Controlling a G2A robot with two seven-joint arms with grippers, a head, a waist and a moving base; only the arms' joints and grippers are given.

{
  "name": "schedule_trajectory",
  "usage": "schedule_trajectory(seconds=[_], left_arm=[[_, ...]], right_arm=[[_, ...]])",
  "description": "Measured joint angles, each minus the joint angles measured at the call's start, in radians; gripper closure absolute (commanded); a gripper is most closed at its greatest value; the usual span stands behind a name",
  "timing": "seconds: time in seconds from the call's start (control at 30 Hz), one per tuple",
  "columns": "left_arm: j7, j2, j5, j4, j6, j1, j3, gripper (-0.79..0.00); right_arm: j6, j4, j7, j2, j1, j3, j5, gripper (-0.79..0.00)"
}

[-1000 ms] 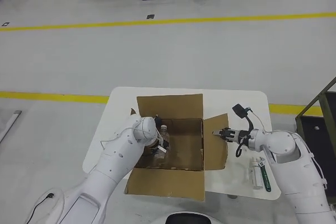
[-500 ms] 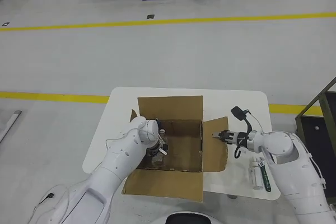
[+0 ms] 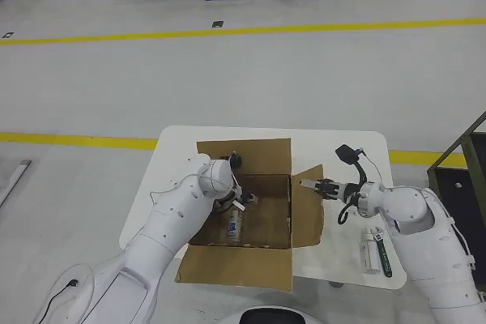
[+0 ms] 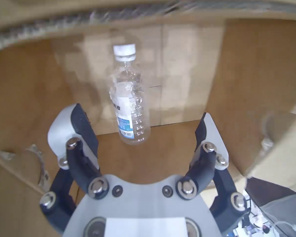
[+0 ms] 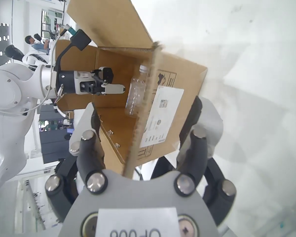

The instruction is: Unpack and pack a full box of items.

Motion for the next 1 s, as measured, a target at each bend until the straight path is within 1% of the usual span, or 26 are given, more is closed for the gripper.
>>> schedule_trajectory(seconds=[0.1, 0.2, 0.23, 0.3, 0.33, 0.37, 0.43, 0.5, 0.53, 0.63, 0.73, 1.0], left_arm=[[-0.031, 0.030, 0.033, -0.135, 0.008, 0.041, -0.054, -0.785], [-0.078, 0.063, 0.064, -0.297, 0.038, 0.102, -0.130, -0.785], [-0.098, 0.075, 0.078, -0.367, 0.049, 0.128, -0.161, -0.785], [-0.127, 0.091, 0.096, -0.467, 0.064, 0.168, -0.208, -0.785], [-0.145, 0.101, 0.109, -0.528, 0.068, 0.192, -0.235, -0.785], [-0.157, 0.107, 0.118, -0.569, 0.071, 0.208, -0.255, -0.785], [-0.178, 0.119, 0.130, -0.650, 0.079, 0.239, -0.294, -0.785], [-0.189, 0.126, 0.140, -0.700, 0.080, 0.254, -0.320, -0.785], [-0.191, 0.130, 0.145, -0.728, 0.080, 0.261, -0.335, -0.785], [-0.192, 0.138, 0.146, -0.778, 0.081, 0.269, -0.364, -0.785], [-0.191, 0.143, 0.147, -0.806, 0.085, 0.271, -0.382, -0.785], [-0.174, 0.146, 0.146, -0.821, 0.090, 0.270, -0.389, -0.785]], right_arm=[[-0.007, -0.065, -0.062, 0.011, -0.032, 0.043, -0.080, -0.785], [0.016, -0.137, -0.106, 0.025, -0.070, 0.091, -0.194, -0.785], [0.033, -0.163, -0.111, 0.030, -0.086, 0.110, -0.246, -0.785], [0.060, -0.201, -0.090, 0.040, -0.106, 0.131, -0.338, -0.785], [0.077, -0.225, -0.066, 0.046, -0.116, 0.140, -0.411, -0.708], [0.089, -0.243, -0.046, 0.051, -0.123, 0.146, -0.470, -0.422], [0.111, -0.278, 0.013, 0.060, -0.135, 0.149, -0.594, -0.237], [0.118, -0.299, 0.069, 0.067, -0.143, 0.146, -0.693, -0.037], [0.118, -0.309, 0.110, 0.071, -0.148, 0.141, -0.757, 0.000], [0.112, -0.316, 0.210, 0.076, -0.155, 0.124, -0.856, 0.000], [0.107, -0.290, 0.277, 0.077, -0.160, 0.110, -0.877, 0.000], [0.108, -0.287, 0.278, 0.076, -0.159, 0.109, -0.875, 0.000]])
